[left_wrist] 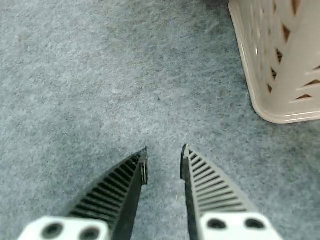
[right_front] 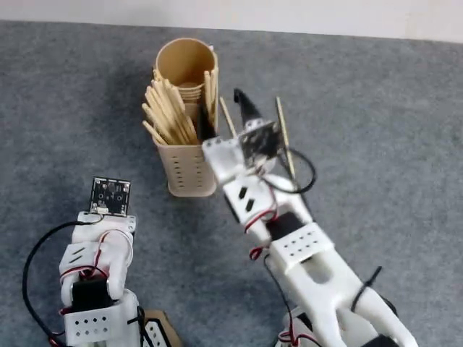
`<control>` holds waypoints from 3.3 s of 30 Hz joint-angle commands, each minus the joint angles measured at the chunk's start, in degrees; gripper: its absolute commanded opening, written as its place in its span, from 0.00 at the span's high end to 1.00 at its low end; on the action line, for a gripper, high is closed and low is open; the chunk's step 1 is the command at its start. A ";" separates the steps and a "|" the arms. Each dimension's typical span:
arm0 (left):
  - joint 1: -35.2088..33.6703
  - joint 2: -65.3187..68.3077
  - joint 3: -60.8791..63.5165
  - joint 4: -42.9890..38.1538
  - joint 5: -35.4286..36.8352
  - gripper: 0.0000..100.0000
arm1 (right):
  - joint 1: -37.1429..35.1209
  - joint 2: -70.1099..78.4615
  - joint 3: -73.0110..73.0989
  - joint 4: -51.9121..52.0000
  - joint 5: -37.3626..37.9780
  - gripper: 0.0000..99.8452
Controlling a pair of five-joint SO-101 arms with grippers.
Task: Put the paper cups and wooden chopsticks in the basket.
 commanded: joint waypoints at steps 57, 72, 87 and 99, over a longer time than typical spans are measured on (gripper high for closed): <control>0.66 -0.40 -0.04 -0.70 -0.44 0.87 | 17.01 8.40 -26.24 43.91 5.27 0.99; 0.66 -0.40 0.04 -0.70 -0.44 0.87 | -3.74 7.87 -8.84 -12.70 4.92 0.99; 0.66 -0.40 0.04 -0.70 -0.44 0.87 | -3.21 11.56 7.25 -25.80 4.84 0.81; 0.66 -0.40 0.66 -1.05 -0.44 0.87 | -1.89 -13.14 -8.04 31.78 -13.36 0.87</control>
